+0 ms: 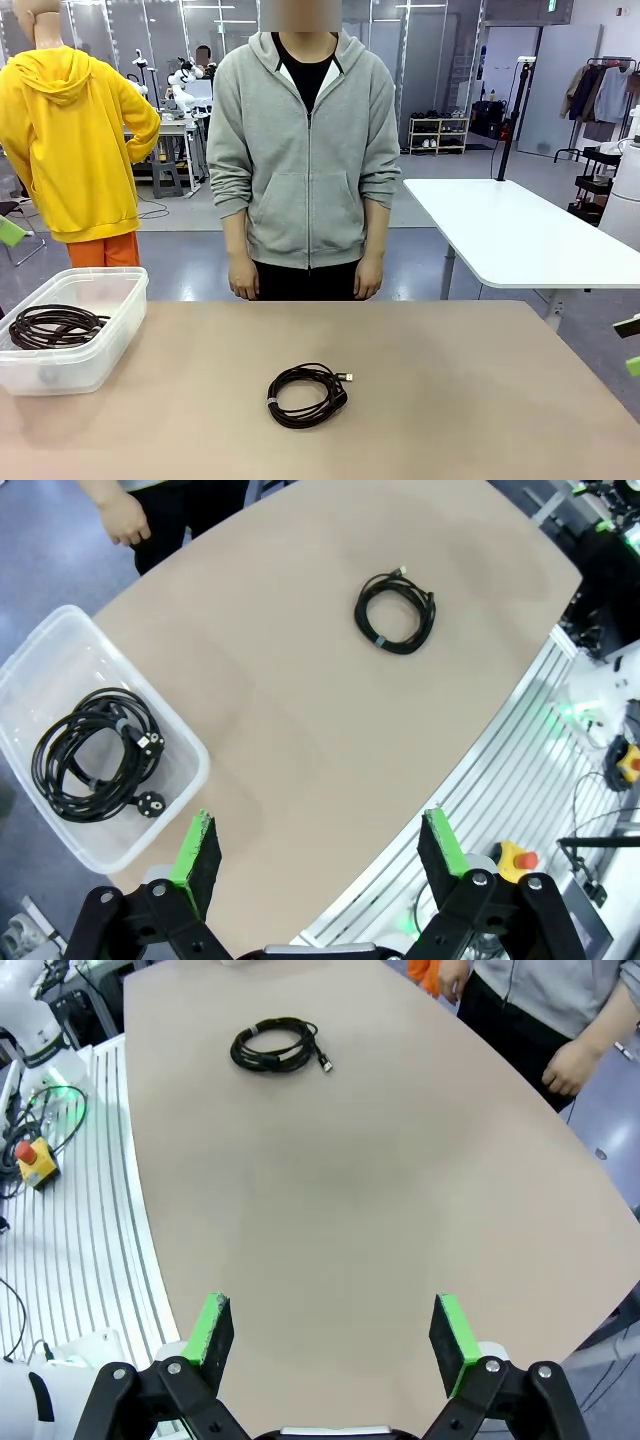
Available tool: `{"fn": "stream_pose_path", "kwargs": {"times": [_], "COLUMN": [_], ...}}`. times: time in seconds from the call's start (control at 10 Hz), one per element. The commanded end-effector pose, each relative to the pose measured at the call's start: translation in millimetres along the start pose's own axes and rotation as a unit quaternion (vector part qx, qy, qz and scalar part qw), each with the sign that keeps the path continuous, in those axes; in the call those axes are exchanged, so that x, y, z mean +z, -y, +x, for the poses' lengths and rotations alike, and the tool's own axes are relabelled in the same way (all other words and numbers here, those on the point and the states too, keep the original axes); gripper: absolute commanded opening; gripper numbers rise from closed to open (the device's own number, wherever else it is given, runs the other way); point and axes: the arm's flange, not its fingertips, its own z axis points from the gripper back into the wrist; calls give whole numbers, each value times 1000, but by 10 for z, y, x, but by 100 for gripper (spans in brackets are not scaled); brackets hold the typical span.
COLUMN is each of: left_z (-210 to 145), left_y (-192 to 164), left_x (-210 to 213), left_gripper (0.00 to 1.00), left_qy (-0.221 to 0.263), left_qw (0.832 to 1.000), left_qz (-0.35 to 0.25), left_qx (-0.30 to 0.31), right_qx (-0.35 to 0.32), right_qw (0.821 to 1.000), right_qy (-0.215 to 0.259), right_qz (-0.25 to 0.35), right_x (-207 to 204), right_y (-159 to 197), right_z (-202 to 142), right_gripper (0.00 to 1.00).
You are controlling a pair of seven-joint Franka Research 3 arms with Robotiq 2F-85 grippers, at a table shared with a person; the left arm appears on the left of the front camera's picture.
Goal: Organize and store the cables.
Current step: Place the USB Extension Cable into the Organizing box.
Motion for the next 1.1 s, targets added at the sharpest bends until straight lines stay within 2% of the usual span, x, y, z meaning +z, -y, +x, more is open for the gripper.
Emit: {"fn": "stream_pose_path", "kwargs": {"times": [0.0, 0.3, 0.4, 0.7, 0.8, 0.9, 1.0], "left_z": [31, 0, 147, 675, 797, 878, 964], "left_y": [3, 0, 21, 324, 513, 657, 828], "left_x": [9, 0, -236, -1376, -1763, -1973, -2177], "left_gripper": [100, 100, 100, 100, 100, 100, 100], "left_qy": [-2, 0, -49, -117, -122, -111, -116], "left_qw": [1000, 1000, 999, 992, 987, 985, 985], "left_qz": [4, 0, 0, -41, -89, -112, -108], "left_qx": [3, 0, 3, -28, -58, -64, -74], "right_qx": [5, 5, 5, 5, 5, 5, 5], "right_qw": [999, 999, 999, 999, 999, 999, 999], "right_qy": [-39, -39, -39, -39, -39, -39, -39], "right_qz": [-10, -10, -10, -10, -10, -10, -10], "right_x": [-45, -45, -45, -45, -45, -45, -45], "right_y": [-49, -49, -49, -49, -49, -49, -49], "right_z": [147, 147, 147, 147, 147, 147, 147], "right_gripper": [100, 100, 100, 100, 100, 100, 100]}}
